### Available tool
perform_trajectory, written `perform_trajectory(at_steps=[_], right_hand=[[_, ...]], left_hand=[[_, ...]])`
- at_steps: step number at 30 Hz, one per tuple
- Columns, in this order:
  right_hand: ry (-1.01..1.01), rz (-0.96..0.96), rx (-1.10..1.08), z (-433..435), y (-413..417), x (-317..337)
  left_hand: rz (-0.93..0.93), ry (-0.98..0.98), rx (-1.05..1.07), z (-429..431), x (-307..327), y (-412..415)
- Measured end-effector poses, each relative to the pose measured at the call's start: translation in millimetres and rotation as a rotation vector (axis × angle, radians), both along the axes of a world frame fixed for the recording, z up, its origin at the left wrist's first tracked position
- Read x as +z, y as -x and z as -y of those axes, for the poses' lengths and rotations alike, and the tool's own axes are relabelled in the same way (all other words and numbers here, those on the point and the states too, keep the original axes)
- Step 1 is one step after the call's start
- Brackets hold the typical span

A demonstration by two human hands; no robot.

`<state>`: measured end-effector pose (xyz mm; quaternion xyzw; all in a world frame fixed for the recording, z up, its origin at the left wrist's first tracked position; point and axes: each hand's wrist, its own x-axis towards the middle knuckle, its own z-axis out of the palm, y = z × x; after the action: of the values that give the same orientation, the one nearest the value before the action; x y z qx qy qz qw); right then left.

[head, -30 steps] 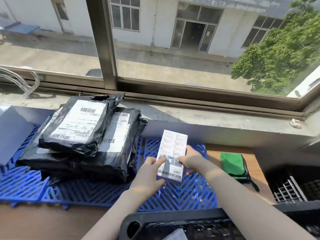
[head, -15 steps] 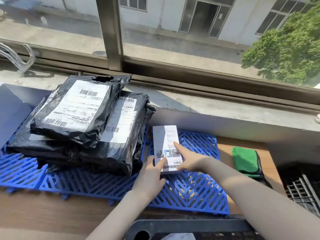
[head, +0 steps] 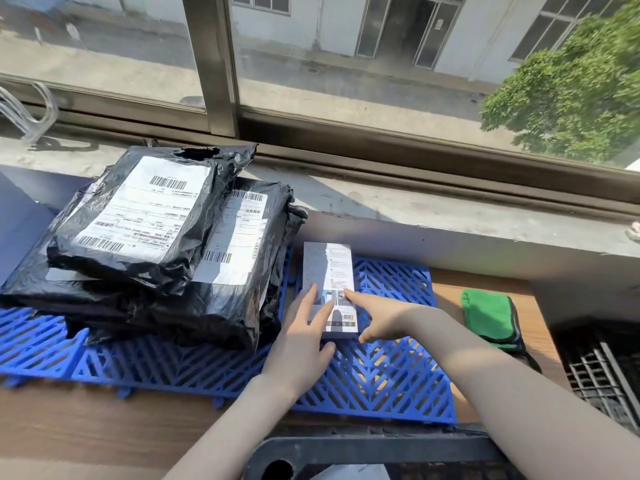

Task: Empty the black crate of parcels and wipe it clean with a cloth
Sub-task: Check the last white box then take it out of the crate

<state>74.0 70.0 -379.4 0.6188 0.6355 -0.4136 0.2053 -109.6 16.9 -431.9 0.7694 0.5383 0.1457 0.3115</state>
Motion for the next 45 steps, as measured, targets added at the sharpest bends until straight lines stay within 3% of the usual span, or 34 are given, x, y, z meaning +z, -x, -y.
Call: perform_trajectory(at_steps=[6,10,19,24,27,34,39,42,45], right_hand=[[0.016,0.013,0.026,3,0,-3],[-0.016,0.003,0.03,6,3,4],[-0.589,-0.163,-0.152,26,6,94],[-0.685,-0.243,-0.211,73,-2,142],[-0.774,-0.32,-0.194,108,-14,164],[-0.911,-0.48,-0.169,203,-53,182],[-0.803,-0.511,-0.155,250,-73,145],[-0.702,-0.478,-0.153,270,-75,115],[-0.57,-0.459,-0.194,293,-73,86]], left_hand=[[-0.166,-0.006,-0.106,0,-4,4],[-0.147,0.051,-0.113,0,0,4],[0.139,0.102,-0.008,2,88,17],[0.264,0.034,0.052,26,150,23],[0.219,0.018,0.159,41,185,34],[0.246,-0.331,0.335,129,231,10],[0.274,-0.613,0.371,208,209,-32],[0.227,-0.394,0.393,242,176,-52],[0.006,-0.084,0.375,268,137,-65]])
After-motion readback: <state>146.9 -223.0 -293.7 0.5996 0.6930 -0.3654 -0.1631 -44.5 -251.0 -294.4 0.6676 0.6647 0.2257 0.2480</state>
